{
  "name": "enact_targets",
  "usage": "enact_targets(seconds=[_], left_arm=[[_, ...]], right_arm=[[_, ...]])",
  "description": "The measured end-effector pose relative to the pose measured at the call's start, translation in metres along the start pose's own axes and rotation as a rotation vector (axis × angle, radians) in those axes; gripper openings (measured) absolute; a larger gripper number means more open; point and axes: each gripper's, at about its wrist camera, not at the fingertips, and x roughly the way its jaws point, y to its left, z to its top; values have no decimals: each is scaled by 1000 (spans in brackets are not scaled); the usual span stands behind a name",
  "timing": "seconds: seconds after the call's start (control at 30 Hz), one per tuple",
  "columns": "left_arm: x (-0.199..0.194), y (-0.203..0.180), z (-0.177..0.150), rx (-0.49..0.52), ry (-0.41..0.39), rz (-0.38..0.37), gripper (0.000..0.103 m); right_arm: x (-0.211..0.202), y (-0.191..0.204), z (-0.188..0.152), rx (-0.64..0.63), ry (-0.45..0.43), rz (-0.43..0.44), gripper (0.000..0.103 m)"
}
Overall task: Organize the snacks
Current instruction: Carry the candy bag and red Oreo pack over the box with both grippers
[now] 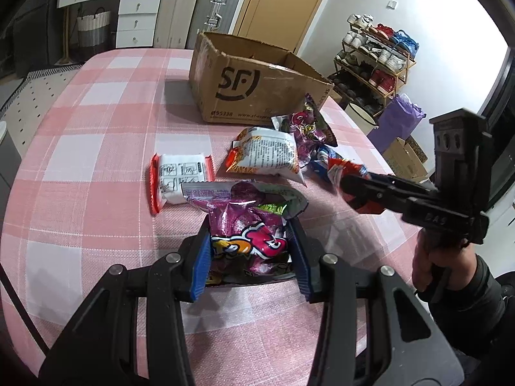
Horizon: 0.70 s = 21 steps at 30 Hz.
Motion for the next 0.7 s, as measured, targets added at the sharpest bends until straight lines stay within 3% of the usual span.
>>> enact_targets(seconds=[0.33,0.7], left_arm=[[-10,-10,14,34,-30,7,41],[-6,-12,53,29,-53,17,41]], right_arm=[[-37,13,25,0,-80,36,46],[-63,23,69,-35,-148,58,46]])
